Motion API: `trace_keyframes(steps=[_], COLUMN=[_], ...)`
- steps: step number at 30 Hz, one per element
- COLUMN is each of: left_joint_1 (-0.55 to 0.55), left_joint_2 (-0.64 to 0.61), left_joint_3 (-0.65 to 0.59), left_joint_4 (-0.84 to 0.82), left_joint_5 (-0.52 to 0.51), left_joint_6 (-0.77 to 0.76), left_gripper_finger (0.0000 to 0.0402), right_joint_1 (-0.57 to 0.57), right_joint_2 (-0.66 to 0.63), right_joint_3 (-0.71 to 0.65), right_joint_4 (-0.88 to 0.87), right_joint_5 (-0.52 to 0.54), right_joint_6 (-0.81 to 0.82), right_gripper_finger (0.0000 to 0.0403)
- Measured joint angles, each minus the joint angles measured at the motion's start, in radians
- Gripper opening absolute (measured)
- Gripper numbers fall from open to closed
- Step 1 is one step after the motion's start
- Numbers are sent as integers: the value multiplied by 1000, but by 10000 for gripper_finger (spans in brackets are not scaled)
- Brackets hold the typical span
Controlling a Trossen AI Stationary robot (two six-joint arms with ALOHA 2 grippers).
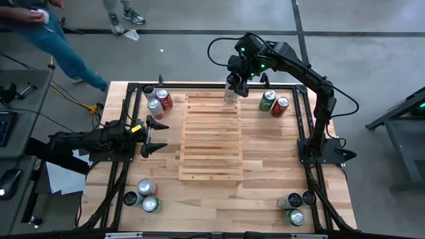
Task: Place canned beverage on shelf
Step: Put the white pink soda can on the shelf
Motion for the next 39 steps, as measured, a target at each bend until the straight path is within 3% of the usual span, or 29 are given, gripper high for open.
trace_keyframes(steps=[9, 22, 31, 39], left_joint_1=[0, 0, 0, 0], left_joint_2=[0, 0, 0, 0], left_joint_3=[0, 0, 0, 0], left_joint_4=[0, 0, 0, 0], left_joint_5=[0, 0, 0, 0], left_joint_6=[0, 0, 0, 0], left_gripper_finger=[392, 392, 392, 392], right_joint_1=[0, 0, 0, -1], right_joint_2=[0, 0, -64, -77], right_joint_3=[0, 133, 127, 126], right_joint_4=[-2, 21, 131, 127], right_joint_5=[0, 0, 4, 5], right_joint_6=[8, 7, 10, 37], right_gripper_finger=[395, 399, 399, 399])
